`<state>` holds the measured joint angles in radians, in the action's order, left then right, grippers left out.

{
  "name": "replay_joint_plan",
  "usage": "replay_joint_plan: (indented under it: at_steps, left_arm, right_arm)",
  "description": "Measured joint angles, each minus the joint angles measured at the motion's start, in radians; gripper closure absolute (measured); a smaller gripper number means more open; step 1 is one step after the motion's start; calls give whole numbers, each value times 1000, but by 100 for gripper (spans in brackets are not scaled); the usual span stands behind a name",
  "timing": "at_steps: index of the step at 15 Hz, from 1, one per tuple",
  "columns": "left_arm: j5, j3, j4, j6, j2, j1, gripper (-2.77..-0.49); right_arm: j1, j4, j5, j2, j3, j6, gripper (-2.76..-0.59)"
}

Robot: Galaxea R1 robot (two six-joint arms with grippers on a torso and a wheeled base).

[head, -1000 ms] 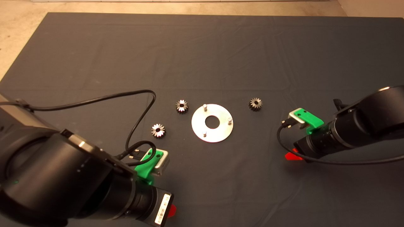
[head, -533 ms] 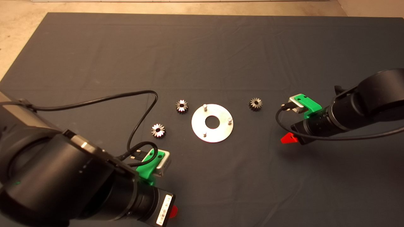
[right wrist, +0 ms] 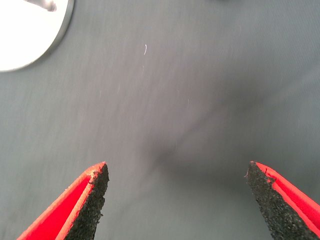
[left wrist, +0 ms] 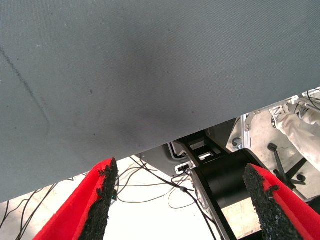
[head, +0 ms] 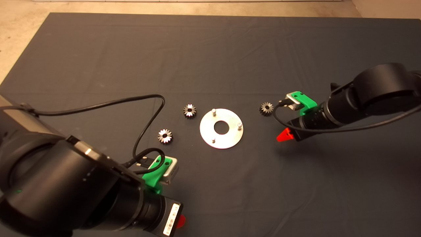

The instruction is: Install three planetary gears onto the carrier pins

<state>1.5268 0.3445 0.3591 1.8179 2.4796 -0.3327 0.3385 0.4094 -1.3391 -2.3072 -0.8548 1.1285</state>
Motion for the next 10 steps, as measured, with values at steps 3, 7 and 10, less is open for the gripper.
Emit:
replay_joint_plan:
  at_steps: [3,7,10]
  left_arm:
    - [0,0,0,0,3,0,-178]
    - [0,0,0,1,3,0,-178]
    - [0,0,1,1,3,0,-178]
  right_arm:
    - [0,0,0,-58,-115,-61,-205]
    - [0,0,0,-99,-229,-138,-205]
    - [0,1,-1,-137,-310,-172,-205]
